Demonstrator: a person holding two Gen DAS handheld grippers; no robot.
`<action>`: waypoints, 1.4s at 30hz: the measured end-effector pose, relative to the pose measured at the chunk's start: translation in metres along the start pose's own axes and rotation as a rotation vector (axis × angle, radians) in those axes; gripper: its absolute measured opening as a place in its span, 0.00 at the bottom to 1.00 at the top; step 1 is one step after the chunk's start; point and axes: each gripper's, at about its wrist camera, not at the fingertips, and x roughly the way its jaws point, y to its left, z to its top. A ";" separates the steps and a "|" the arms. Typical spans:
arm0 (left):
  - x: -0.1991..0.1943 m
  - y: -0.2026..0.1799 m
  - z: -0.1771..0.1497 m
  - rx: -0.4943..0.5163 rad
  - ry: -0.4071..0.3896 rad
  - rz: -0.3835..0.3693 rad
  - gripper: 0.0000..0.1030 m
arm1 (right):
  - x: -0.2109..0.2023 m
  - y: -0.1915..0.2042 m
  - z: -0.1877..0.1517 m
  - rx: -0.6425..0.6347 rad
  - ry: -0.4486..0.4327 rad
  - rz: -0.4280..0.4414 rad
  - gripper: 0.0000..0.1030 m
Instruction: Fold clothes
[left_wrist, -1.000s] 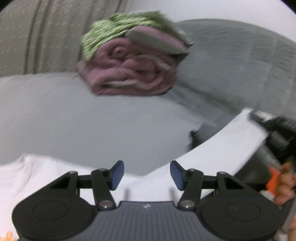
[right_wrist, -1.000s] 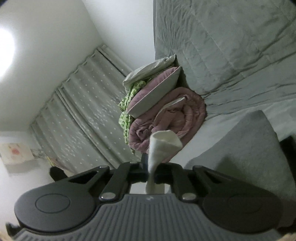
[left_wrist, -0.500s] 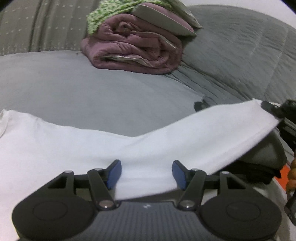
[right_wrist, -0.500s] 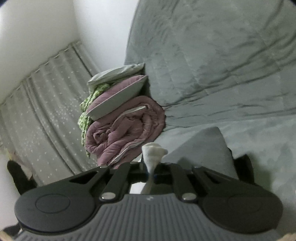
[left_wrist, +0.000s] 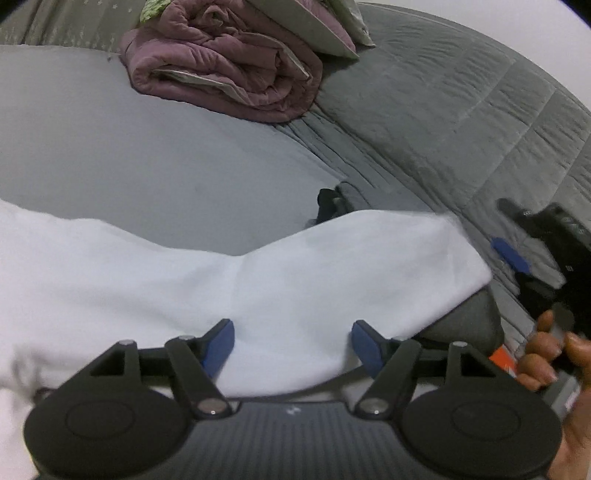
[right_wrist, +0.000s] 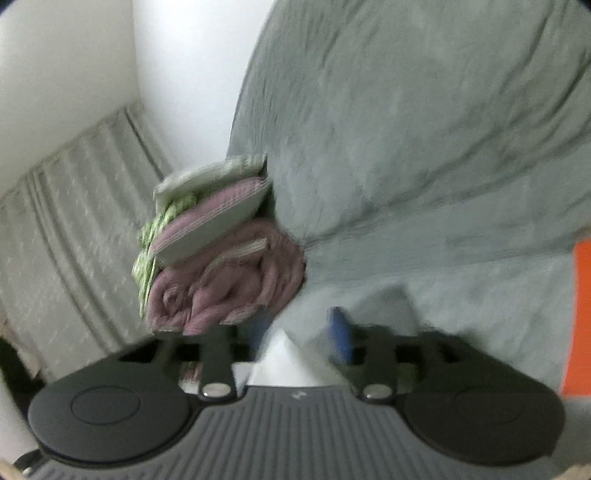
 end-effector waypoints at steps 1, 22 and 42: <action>0.002 -0.003 0.001 -0.005 0.000 -0.006 0.69 | -0.003 -0.001 0.002 0.008 -0.010 0.009 0.49; -0.119 0.023 0.004 0.090 -0.212 0.379 0.75 | 0.009 0.021 -0.007 0.054 0.130 0.190 0.58; -0.202 0.088 -0.046 0.018 -0.295 0.589 0.81 | 0.017 0.098 -0.068 -0.166 0.408 0.351 0.65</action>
